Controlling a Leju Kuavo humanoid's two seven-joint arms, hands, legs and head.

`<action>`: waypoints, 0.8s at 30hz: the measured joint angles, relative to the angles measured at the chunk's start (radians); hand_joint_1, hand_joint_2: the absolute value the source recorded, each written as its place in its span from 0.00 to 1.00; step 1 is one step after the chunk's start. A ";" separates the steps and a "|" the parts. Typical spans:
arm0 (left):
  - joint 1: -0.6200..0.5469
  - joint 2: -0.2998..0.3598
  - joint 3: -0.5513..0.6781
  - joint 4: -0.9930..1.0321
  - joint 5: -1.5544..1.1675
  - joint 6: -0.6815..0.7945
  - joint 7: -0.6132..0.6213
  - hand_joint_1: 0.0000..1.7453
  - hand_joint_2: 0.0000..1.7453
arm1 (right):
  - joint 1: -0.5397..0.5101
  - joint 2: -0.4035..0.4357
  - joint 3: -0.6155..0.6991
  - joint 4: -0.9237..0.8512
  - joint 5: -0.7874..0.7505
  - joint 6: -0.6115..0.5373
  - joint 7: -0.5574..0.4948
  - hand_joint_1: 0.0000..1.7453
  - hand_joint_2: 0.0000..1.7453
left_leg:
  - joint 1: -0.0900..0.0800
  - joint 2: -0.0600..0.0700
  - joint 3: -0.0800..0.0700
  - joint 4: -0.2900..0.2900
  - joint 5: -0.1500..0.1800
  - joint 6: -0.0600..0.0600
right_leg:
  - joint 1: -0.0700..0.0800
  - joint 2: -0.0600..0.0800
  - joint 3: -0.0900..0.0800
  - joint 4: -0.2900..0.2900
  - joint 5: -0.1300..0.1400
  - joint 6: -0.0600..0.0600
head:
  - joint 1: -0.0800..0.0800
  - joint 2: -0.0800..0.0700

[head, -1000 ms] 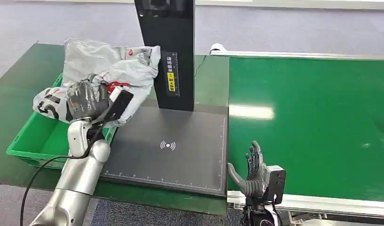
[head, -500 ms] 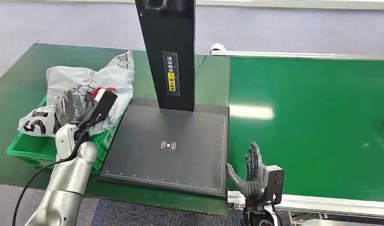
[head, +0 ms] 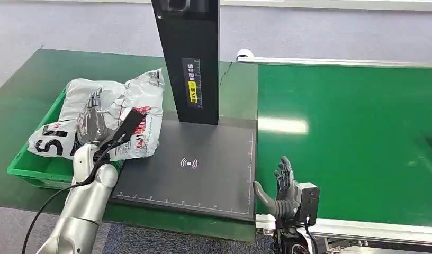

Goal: Moved the parcel from conveyor to table for the left to box.

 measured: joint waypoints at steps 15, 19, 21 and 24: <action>0.090 -0.087 0.143 -0.214 0.300 0.204 -0.514 0.00 1.00 | 0.013 0.001 0.005 -0.030 -0.032 0.013 -0.056 0.00 1.00 | 0.000 0.000 0.000 0.000 0.000 0.000 | 0.000 0.000 0.000 0.000 0.000 0.000 | 0.000 0.000; 0.101 -0.154 0.253 -0.286 0.396 0.204 -0.755 0.00 1.00 | 0.013 0.001 0.008 -0.029 -0.059 0.033 -0.062 0.00 1.00 | 0.000 0.000 0.000 0.000 0.000 0.000 | 0.000 0.000 0.000 0.000 0.000 0.000 | 0.000 0.000; 0.128 -0.175 0.263 -0.352 0.509 0.204 -0.780 0.00 1.00 | 0.012 0.000 0.010 -0.027 -0.065 0.036 -0.079 0.00 1.00 | 0.000 0.001 0.000 0.000 0.000 0.000 | 0.000 0.001 0.000 0.000 0.000 0.000 | 0.000 0.000; 0.170 -0.174 0.201 -0.394 0.665 0.204 -0.763 0.00 1.00 | 0.012 -0.002 0.010 -0.027 -0.073 0.032 -0.097 0.00 1.00 | 0.000 -0.002 0.000 0.000 0.000 0.000 | 0.000 -0.002 0.000 0.000 0.000 0.000 | 0.000 0.000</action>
